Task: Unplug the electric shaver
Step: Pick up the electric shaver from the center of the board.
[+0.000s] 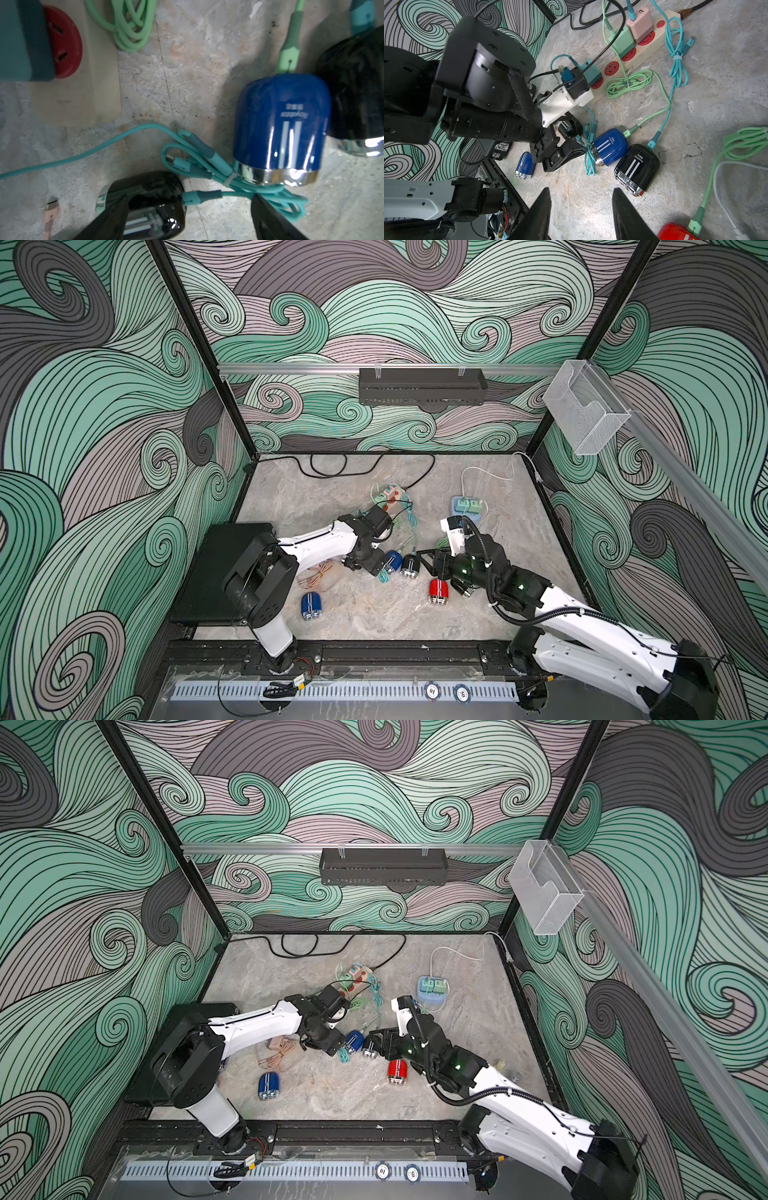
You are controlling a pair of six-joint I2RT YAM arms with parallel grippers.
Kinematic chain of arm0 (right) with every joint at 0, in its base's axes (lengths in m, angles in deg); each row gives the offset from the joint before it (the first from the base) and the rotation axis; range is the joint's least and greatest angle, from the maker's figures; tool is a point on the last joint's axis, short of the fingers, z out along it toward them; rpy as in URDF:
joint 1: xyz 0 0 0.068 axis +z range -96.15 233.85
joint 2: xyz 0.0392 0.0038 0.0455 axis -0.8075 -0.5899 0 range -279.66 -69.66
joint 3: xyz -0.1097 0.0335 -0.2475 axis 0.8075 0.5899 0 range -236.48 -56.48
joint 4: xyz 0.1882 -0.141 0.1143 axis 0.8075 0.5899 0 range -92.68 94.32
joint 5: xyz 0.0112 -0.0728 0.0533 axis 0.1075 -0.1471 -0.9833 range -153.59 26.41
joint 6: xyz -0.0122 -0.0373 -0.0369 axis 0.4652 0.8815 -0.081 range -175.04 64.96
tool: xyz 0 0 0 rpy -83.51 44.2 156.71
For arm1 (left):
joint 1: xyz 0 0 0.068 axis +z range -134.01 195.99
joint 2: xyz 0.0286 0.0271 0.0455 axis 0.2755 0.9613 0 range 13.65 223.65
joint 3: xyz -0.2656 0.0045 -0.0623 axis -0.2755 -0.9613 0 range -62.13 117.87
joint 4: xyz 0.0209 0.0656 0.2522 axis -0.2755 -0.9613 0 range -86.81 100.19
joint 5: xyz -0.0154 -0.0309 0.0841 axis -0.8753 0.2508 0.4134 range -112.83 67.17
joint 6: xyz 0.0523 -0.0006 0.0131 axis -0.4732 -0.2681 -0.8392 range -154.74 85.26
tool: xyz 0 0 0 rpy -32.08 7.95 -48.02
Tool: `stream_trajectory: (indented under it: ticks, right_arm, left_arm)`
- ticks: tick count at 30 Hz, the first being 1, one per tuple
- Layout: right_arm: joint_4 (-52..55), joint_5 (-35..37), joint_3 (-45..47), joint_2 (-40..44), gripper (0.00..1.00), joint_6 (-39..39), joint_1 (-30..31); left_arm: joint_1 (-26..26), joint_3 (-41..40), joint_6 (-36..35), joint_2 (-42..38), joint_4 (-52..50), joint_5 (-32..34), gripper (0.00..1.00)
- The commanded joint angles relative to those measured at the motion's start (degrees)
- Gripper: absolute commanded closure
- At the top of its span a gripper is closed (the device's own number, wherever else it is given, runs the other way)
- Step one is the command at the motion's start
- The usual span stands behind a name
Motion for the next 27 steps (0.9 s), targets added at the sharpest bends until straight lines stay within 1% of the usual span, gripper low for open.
stream_trajectory:
  ticks: [1,6,10,13,20,27]
  right_arm:
    - [-1.67,-0.3,0.85,0.29,0.51,-0.76,-0.13]
    - [-1.61,-0.6,0.87,0.16,0.51,-1.04,-0.13]
    - [-1.73,-0.14,1.39,0.43,0.5,-1.06,-0.13]
    - [-1.91,-0.2,1.13,0.32,0.5,-1.03,-0.13]
    - [-2.72,-0.93,0.85,-0.87,0.5,-1.03,-0.13]
    - [-3.17,-1.27,0.54,-1.32,0.5,-1.29,-0.13]
  left_arm:
    - [1.03,1.13,-1.63,1.49,-0.25,0.87,0.08]
    - [1.8,2.0,-0.05,2.92,-2.38,-0.24,0.07]
    - [1.79,2.34,2.72,1.8,-6.27,-3.85,0.07]
    - [1.78,1.43,5.95,0.77,-8.54,-4.11,0.07]
    - [1.47,-3.24,12.58,-2.75,-11.16,-6.65,0.08]
    - [1.2,-7.13,17.08,-7.51,-11.61,-8.56,0.09]
